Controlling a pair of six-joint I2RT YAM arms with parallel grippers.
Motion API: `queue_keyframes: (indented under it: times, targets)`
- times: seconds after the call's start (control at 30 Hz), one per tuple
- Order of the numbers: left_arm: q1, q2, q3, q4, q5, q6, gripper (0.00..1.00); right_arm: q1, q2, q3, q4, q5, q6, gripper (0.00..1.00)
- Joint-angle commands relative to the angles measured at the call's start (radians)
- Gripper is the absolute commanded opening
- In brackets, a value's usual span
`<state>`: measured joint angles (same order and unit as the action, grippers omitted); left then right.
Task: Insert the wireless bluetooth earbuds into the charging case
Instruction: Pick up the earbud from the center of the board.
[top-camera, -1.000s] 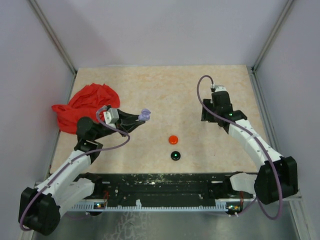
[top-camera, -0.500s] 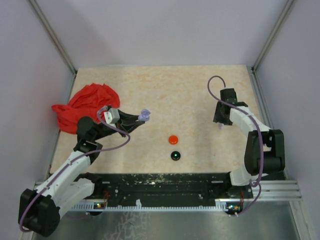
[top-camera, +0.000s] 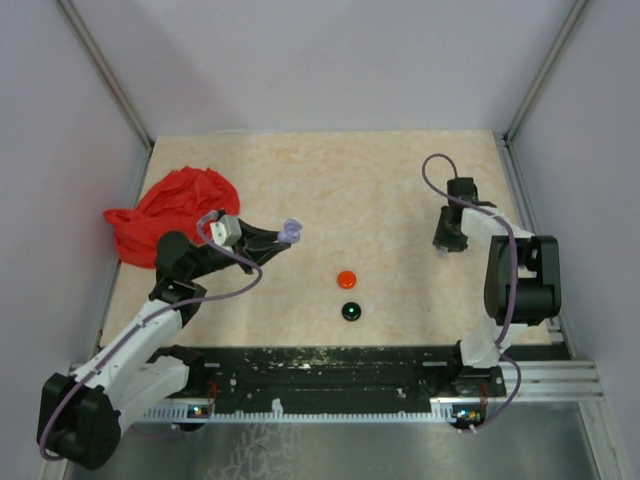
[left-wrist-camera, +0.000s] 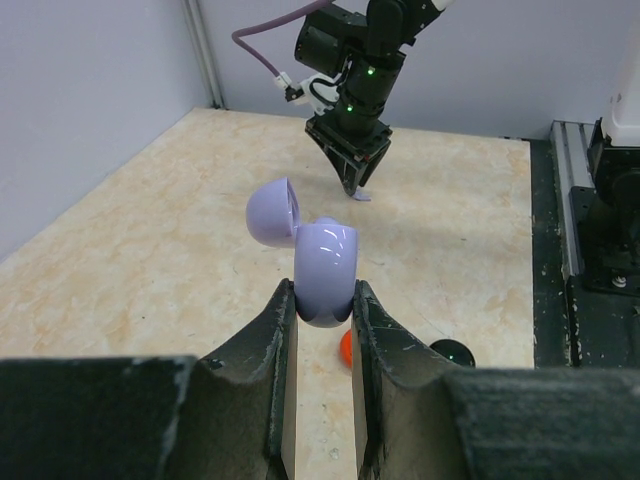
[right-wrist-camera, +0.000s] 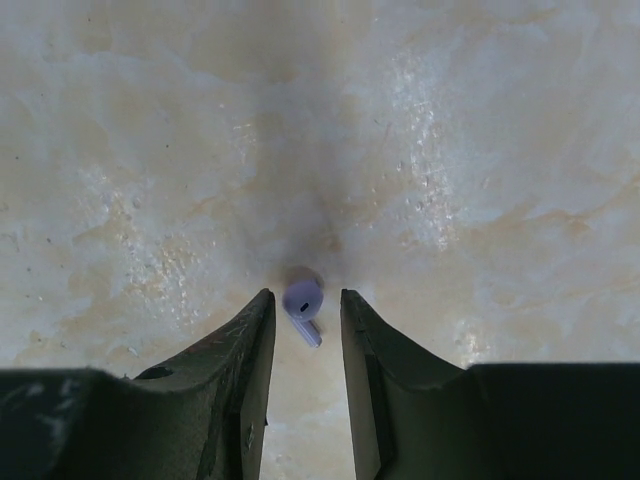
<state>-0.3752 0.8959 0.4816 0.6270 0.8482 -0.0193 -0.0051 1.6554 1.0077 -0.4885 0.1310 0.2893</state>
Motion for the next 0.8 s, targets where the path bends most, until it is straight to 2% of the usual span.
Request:
queue_keyframes:
  times: [0.0, 0.37, 0.6, 0.77]
  targets:
    - [-0.002, 0.007, 0.025, 0.014, 0.021, -0.007, 0.00, -0.007, 0.041, 0.048, 0.045, -0.024, -0.005, 0.32]
    - [-0.001, 0.013, 0.026, 0.022, 0.031, -0.020, 0.00, -0.007, 0.058, 0.048, 0.020, -0.042, -0.009, 0.25]
    - [-0.001, 0.024, 0.023, 0.033, 0.035, -0.028, 0.00, -0.006, 0.026, 0.029, 0.030, -0.080, -0.012, 0.12]
    - [-0.001, 0.041, 0.019, 0.044, 0.035, -0.030, 0.00, 0.012, -0.046, 0.009, 0.056, -0.130, -0.010, 0.10]
